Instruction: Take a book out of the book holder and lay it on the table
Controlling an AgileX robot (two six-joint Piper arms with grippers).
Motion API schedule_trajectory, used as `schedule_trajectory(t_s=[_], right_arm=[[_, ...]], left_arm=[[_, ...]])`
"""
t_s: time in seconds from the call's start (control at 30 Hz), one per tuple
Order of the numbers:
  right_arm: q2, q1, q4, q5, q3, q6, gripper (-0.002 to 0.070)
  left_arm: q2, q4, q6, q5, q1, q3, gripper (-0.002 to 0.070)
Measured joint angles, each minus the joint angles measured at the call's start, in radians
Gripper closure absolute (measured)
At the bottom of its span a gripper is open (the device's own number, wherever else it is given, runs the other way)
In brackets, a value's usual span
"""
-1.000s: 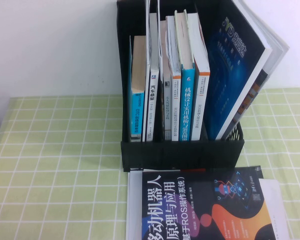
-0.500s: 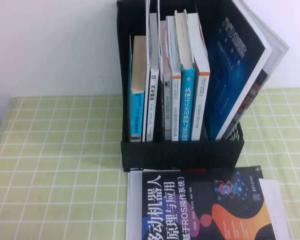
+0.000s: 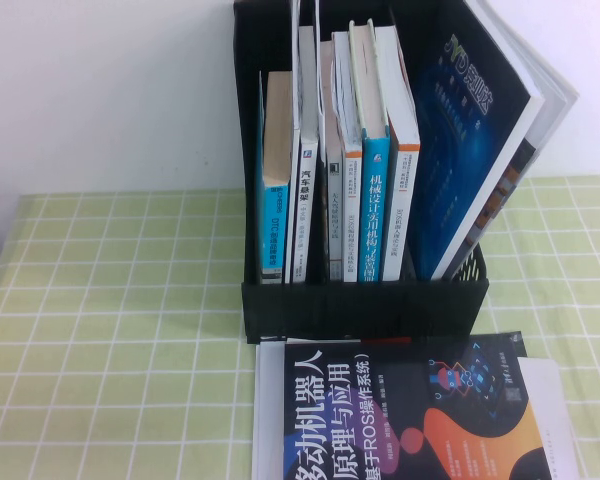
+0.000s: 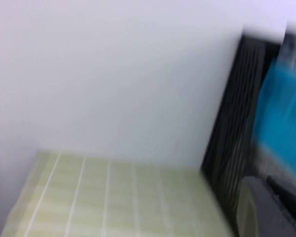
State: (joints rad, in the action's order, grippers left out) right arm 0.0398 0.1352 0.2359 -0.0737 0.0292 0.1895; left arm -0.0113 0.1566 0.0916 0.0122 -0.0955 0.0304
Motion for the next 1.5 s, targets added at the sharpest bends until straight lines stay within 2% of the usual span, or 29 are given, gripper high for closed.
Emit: schedule_trajectory(t_s=[0.17, 0.3, 0.4, 0.5, 0.57, 0.63, 0.73, 0.87, 0.97, 1.07, 1.2, 1.3, 1.4, 1.5], right_arm=[[0.0, 0.0, 0.066, 0.182, 0.0, -0.005, 0.0678], [0.0, 0.0, 0.084, 0.405, 0.0, -0.039, 0.0678], [0.0, 0.0, 0.088, 0.558, -0.009, -0.106, 0.0678], [0.0, 0.0, 0.071, 0.588, -0.083, -0.172, 0.0678], [0.0, 0.0, 0.005, 0.558, -0.174, -0.198, 0.0678], [0.0, 0.0, -0.074, 0.487, -0.276, -0.208, 0.0678], [0.035, 0.0, -0.154, 0.29, -0.466, -0.212, 0.0678], [0.167, 0.0, -0.186, -0.024, -0.67, -0.215, 0.0678], [0.284, 0.0, -0.194, -0.193, -0.755, -0.198, 0.0678], [0.372, 0.0, -0.223, -0.254, -0.778, -0.134, 0.0678], [0.429, 0.0, -0.212, -0.301, -0.781, -0.1, 0.0678], [0.464, 0.0, -0.155, -0.404, -0.785, -0.097, 0.0678], [0.52, 0.0, -0.114, -0.524, -0.785, -0.095, 0.0678], [0.57, 0.0, -0.083, -0.533, -0.767, -0.088, 0.0678]], left_arm=[[0.0, 0.112, 0.048, -0.17, 0.0, 0.0, 0.0678], [0.0, 0.132, 0.059, -0.231, 0.0, 0.0, 0.0678], [0.0, 0.134, 0.116, -0.363, 0.0, 0.0, 0.0678], [0.0, 0.14, 0.214, -0.58, 0.0, 0.0, 0.0678], [-0.002, 0.148, 0.253, -0.63, 0.0, -0.022, 0.0678], [-0.002, 0.144, 0.264, -0.559, 0.0, -0.088, 0.0678], [0.01, 0.099, 0.259, -0.335, 0.0, -0.247, 0.0678], [0.134, -0.009, 0.25, -0.059, 0.0, -0.472, 0.0678], [0.262, -0.035, 0.25, 0.132, 0.0, -0.591, 0.0678], [0.384, -0.041, 0.25, 0.295, 0.0, -0.657, 0.0676], [0.508, -0.025, 0.232, 0.386, 0.0, -0.668, 0.0676], [0.589, 0.086, 0.085, 0.397, 0.0, -0.668, 0.0676], [0.67, 0.355, -0.304, 0.397, -0.029, -0.679, 0.0676], [0.774, 0.704, -0.714, 0.411, -0.088, -0.719, 0.0676]])
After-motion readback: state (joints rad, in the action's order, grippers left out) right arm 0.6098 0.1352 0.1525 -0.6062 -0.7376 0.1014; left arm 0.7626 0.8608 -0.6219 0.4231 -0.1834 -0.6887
